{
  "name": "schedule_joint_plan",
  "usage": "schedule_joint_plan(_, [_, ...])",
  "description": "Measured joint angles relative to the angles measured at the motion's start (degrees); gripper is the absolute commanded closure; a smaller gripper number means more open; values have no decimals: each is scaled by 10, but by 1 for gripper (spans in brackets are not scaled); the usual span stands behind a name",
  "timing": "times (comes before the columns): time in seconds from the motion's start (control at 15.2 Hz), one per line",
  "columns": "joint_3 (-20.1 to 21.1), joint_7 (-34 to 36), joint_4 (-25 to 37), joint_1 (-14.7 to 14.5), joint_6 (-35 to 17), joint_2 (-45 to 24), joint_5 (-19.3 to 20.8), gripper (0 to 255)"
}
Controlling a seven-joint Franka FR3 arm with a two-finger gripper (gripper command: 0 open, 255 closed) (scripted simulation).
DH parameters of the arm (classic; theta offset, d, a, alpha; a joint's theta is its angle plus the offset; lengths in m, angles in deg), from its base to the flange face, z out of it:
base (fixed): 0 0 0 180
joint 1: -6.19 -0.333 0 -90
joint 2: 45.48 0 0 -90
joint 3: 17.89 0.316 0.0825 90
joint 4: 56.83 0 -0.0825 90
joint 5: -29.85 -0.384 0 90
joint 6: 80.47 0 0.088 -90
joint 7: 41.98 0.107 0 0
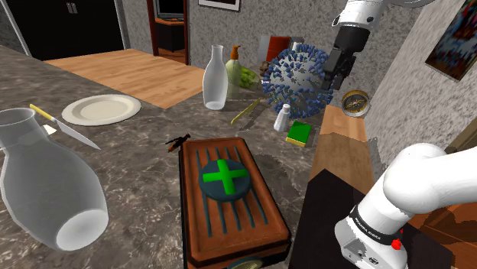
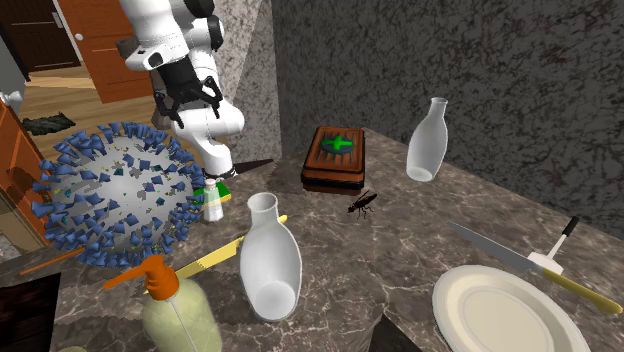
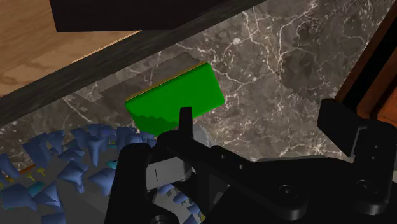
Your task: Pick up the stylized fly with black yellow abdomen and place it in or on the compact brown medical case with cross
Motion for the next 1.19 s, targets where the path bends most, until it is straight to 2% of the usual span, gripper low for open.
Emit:
schedule_joint_plan(0.2, [17, 21, -8, -2, -13, -1, -10, 0])
schedule_joint_plan(0.59, [105, 127, -33, -11, -82, -21, -58, 0])
schedule_joint_plan(1.19, [239, 290, -2, -13, -193, -127, -96, 0])
